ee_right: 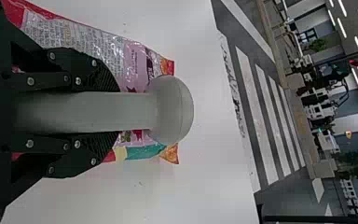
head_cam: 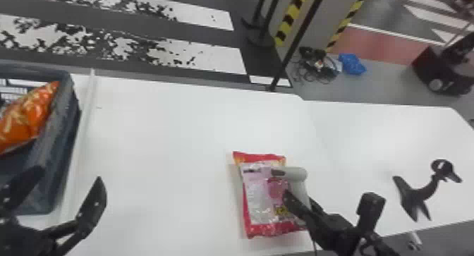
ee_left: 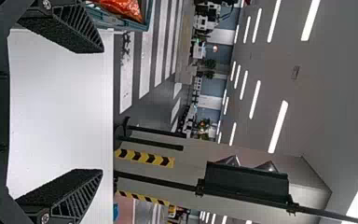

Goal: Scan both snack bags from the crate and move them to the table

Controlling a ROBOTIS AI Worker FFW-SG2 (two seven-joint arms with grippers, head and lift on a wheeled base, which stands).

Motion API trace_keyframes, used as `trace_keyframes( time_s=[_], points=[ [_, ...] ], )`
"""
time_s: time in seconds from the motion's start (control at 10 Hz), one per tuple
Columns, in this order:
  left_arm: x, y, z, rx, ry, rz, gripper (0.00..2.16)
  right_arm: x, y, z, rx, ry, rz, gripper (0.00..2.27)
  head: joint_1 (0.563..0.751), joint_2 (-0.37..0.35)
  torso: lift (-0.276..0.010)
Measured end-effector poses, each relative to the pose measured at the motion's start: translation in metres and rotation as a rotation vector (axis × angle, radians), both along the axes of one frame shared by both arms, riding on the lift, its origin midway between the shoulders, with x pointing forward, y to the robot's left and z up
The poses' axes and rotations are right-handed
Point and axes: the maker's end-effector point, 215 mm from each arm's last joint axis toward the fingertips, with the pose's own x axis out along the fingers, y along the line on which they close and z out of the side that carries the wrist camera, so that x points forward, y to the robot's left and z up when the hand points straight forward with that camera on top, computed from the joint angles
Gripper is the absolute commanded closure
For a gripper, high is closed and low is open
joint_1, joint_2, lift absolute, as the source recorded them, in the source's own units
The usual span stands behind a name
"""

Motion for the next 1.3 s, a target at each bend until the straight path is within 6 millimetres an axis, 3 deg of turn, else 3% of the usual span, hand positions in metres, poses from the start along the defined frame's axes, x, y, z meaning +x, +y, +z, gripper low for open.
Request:
trace_keyframes(
  time_s=[0.1, 0.3, 0.4, 0.7, 1.1, 1.2, 1.3],
  points=[
    [0.0, 0.001, 0.0, 0.001, 0.001, 0.003, 0.08, -0.001, -0.006, 0.014, 0.004, -0.015, -0.011, 2.25, 0.695, -0.35, -0.087],
    [-0.001, 0.001, -0.002, 0.003, 0.003, 0.003, 0.08, 0.002, -0.042, 0.047, 0.001, -0.047, -0.077, 2.25, 0.695, -0.35, -0.087],
    [-0.002, 0.001, -0.001, 0.003, 0.002, 0.003, 0.08, 0.006, -0.062, 0.047, 0.0, -0.042, -0.11, 2.25, 0.695, -0.35, -0.087],
    [-0.005, 0.003, -0.008, 0.009, 0.014, 0.009, 0.08, 0.015, -0.114, 0.008, -0.023, 0.029, -0.136, 2.25, 0.695, -0.35, -0.087],
    [-0.005, 0.003, -0.008, 0.009, 0.012, 0.009, 0.08, 0.026, -0.14, -0.037, -0.14, 0.059, -0.092, 2.23, 0.695, -0.35, -0.087],
    [-0.005, 0.003, -0.007, 0.01, 0.011, 0.009, 0.08, 0.027, -0.143, -0.041, -0.155, 0.06, -0.09, 1.81, 0.695, -0.35, -0.087],
    [-0.005, 0.003, -0.007, 0.01, 0.011, 0.008, 0.08, 0.029, -0.143, -0.042, -0.166, 0.06, -0.091, 0.87, 0.695, -0.35, -0.087]
  ],
)
